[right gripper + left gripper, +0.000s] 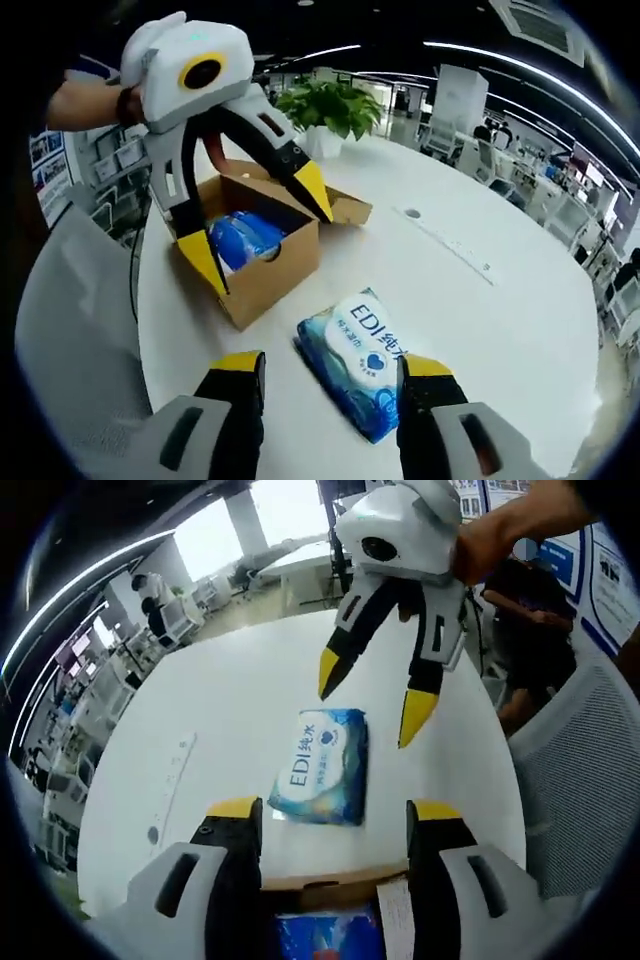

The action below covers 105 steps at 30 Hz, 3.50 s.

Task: Operate the shoe box by opening the lid, removing the specified soft item, and placing it in the target area until the item is outside and the box remains undamaged.

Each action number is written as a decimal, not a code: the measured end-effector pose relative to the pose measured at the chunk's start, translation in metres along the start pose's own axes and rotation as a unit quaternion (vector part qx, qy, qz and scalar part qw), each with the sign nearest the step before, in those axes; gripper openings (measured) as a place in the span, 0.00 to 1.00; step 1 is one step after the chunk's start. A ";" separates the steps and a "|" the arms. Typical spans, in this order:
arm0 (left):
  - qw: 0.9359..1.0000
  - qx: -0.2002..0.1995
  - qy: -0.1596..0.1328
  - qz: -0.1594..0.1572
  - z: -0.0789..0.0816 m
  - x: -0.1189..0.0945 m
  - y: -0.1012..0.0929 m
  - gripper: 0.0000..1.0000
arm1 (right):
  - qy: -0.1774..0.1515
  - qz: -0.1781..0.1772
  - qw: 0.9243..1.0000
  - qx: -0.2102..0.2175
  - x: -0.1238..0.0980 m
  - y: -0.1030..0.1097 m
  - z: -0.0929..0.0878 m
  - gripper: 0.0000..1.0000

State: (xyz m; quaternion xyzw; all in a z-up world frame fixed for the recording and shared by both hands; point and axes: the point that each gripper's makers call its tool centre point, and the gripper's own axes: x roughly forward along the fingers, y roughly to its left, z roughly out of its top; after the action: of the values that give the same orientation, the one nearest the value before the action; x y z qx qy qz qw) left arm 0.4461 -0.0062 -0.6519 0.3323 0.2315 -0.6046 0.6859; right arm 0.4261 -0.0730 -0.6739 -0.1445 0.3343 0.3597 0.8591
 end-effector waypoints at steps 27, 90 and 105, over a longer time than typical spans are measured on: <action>0.990 -0.121 -0.064 0.045 -0.059 -0.070 -0.006 0.69 | -0.081 -0.018 0.992 0.099 0.011 0.058 0.025 0.55; 0.928 -0.303 -0.108 0.187 -0.195 -0.221 -0.028 0.74 | -0.026 0.111 0.992 -0.044 0.111 0.125 0.124 0.60; 0.923 -0.312 -0.104 0.197 -0.204 -0.232 -0.039 0.74 | 0.040 0.135 0.985 -0.102 0.152 0.134 0.118 0.60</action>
State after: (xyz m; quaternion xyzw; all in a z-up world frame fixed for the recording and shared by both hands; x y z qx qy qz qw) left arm 0.3873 0.2981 -0.6290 0.0749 0.2656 -0.3856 0.8804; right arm 0.4642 0.1578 -0.6912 -0.1997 0.3466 0.4986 0.7690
